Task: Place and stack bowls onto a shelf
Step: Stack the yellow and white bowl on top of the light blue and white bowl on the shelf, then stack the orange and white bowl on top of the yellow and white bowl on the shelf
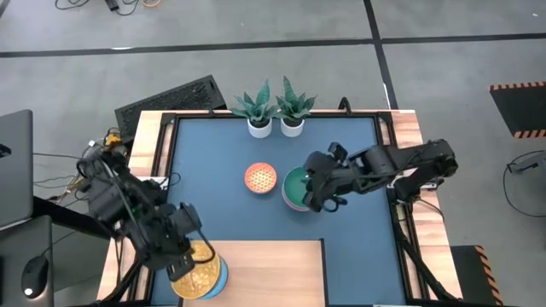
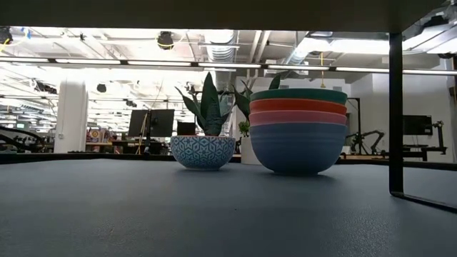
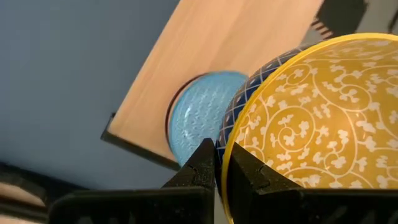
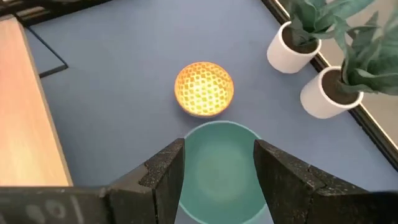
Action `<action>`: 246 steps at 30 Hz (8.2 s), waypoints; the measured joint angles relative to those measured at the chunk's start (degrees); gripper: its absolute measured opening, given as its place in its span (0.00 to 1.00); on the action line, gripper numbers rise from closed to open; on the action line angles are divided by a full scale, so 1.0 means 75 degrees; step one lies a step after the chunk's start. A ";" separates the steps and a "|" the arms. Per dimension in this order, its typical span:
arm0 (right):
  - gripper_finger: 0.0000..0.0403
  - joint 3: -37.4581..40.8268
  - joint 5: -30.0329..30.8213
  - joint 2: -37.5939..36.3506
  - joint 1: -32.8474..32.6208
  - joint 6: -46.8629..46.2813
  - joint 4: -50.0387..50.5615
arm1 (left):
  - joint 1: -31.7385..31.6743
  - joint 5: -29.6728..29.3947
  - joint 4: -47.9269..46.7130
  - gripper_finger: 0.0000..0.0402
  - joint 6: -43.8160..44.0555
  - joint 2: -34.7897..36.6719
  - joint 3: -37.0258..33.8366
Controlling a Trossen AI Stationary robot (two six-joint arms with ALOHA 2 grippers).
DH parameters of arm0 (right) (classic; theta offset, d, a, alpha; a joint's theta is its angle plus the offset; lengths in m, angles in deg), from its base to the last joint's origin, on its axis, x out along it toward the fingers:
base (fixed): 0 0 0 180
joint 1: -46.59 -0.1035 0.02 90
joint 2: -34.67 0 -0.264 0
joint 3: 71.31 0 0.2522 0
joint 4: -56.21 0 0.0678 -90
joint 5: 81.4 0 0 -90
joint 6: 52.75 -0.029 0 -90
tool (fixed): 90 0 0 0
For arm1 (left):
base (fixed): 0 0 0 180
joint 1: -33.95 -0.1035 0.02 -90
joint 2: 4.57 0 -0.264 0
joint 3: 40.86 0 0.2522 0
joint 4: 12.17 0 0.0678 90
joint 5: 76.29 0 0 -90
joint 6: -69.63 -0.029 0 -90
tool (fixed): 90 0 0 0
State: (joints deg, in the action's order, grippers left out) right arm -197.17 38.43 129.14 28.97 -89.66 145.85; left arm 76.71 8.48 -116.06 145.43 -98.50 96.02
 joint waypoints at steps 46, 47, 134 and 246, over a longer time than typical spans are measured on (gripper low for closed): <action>0.54 -0.0010 -0.0171 0.0449 -0.0044 0.0177 -0.0177 | 0.0118 0.0113 0.0407 0.00 0.0247 0.0012 -0.1959; 0.54 -0.0010 -0.0171 0.0449 -0.0044 0.0181 -0.0177 | 0.0093 0.0108 0.0411 0.00 0.0258 0.0011 -0.1959; 0.54 -0.0013 -0.0187 0.0443 -0.0038 0.0205 -0.0174 | 0.0090 0.0406 0.1152 0.17 0.0914 0.0282 -0.2833; 0.54 -0.0016 0.0095 -0.2704 0.1920 0.1933 0.1886 | -0.7703 0.0111 0.4957 0.49 -0.8329 -0.2871 -0.4667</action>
State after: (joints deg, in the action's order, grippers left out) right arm -197.29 39.14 108.86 43.37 -75.17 159.99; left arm 18.93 9.31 -78.88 82.96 -120.03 61.01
